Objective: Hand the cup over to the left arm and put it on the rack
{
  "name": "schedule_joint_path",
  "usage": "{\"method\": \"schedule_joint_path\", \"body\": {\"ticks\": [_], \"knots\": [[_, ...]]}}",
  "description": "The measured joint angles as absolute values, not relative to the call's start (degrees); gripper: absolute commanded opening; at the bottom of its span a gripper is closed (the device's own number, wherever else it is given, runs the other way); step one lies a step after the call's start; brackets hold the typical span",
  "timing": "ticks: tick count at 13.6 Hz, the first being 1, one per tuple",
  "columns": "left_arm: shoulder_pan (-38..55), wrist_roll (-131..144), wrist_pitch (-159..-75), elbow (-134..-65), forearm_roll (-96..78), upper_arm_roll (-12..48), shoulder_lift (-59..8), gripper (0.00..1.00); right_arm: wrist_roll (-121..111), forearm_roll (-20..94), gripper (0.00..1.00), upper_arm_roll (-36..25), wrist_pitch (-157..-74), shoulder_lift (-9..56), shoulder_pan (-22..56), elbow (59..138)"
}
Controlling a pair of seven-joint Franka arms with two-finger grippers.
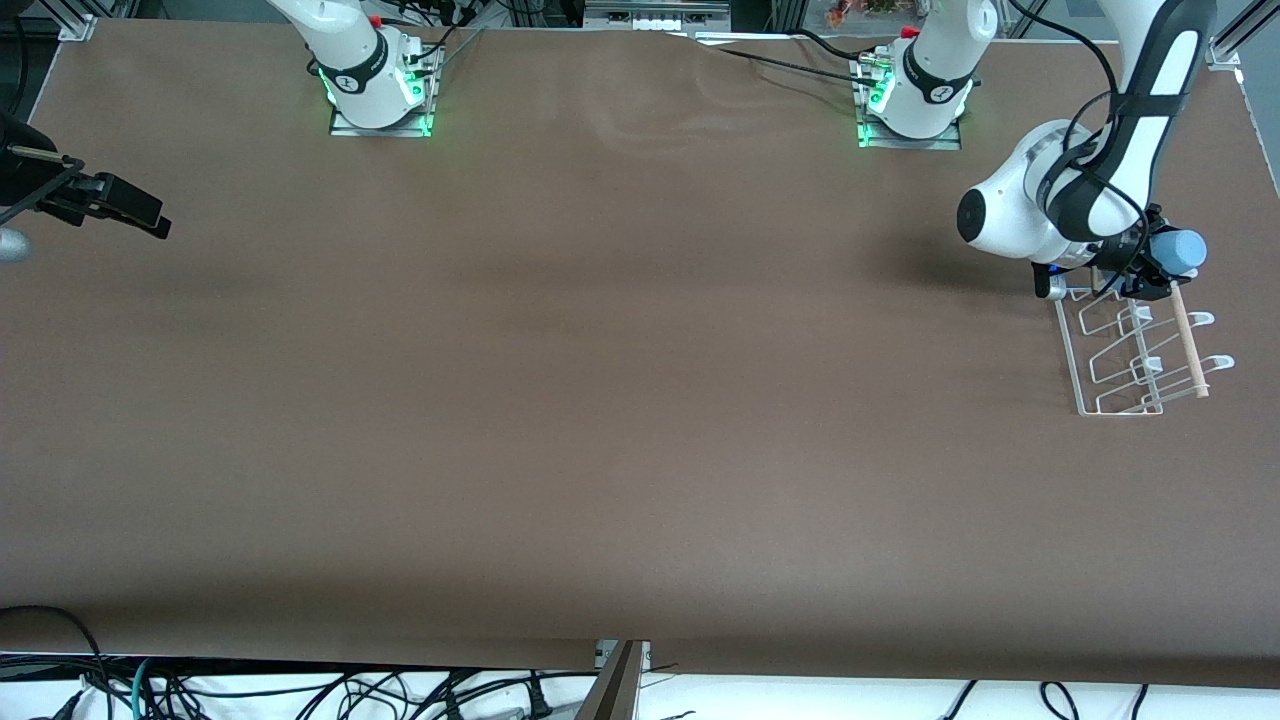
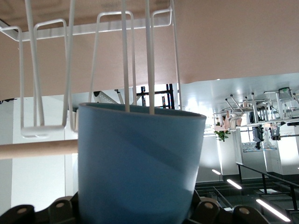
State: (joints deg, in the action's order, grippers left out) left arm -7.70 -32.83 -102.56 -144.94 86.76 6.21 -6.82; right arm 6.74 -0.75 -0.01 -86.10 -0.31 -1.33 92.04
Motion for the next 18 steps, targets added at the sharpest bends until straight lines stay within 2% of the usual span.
{"method": "schedule_joint_path", "body": {"ticks": [3,4,5,6,14,18], "knots": [[-7.6,-31.0,-102.8,-144.9,86.9,6.3,-8.0,0.0,6.7,-0.6,1.0,0.0,-85.2,-0.3,-1.3,92.0],[-7.6,-30.4,-103.4,-144.9,86.9,6.2,-8.4,0.07,6.7,-0.5,1.0,0.0,-84.8,-0.3,-1.3,92.0],[-7.6,-30.0,-104.1,-144.6,86.9,6.2,-8.6,0.69,6.7,-0.5,1.0,0.0,-84.6,-0.3,-1.3,92.0],[-7.6,-29.9,-104.7,-144.1,86.9,6.2,-8.8,1.0,6.7,-0.4,1.0,0.0,-84.5,-0.3,-1.3,92.0],[-7.7,-29.7,-105.6,-139.2,84.9,6.2,-9.0,1.0,6.7,-0.3,1.0,0.0,-83.9,-0.3,-1.3,92.0],[-7.6,-29.8,-105.6,-129.6,68.1,6.4,-8.8,1.0,6.7,-0.3,1.0,0.0,-83.0,-0.4,-1.3,92.0]]}}
